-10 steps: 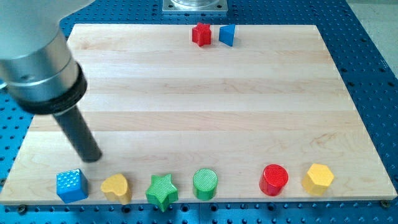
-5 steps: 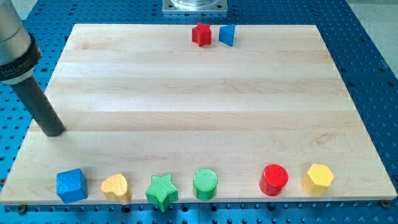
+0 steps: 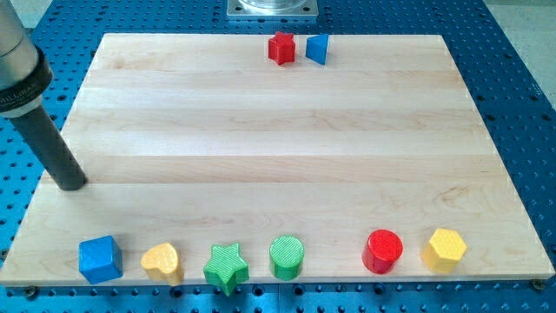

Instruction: Move the arm vertically below the red star

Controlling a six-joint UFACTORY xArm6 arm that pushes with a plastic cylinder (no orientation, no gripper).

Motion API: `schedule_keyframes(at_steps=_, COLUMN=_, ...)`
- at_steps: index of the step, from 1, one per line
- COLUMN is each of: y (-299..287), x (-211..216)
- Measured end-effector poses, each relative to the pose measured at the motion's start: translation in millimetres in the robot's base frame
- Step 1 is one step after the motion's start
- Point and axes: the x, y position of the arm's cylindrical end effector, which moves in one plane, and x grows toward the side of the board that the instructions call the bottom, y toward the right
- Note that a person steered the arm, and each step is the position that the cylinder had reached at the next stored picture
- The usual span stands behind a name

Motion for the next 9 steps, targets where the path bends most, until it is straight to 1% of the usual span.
schedule_keyframes(at_steps=3, y=-0.5, x=1.0)
schedule_keyframes(at_steps=4, y=42.6, x=-30.2)
schedule_keyframes(at_steps=5, y=107.4, x=-90.0)
schedule_keyframes(at_steps=6, y=174.8, x=-112.6)
schedule_keyframes(at_steps=7, y=226.2, x=-111.4)
schedule_keyframes(at_steps=8, y=309.7, x=-130.9)
schedule_keyframes(at_steps=9, y=388.4, x=-176.7)
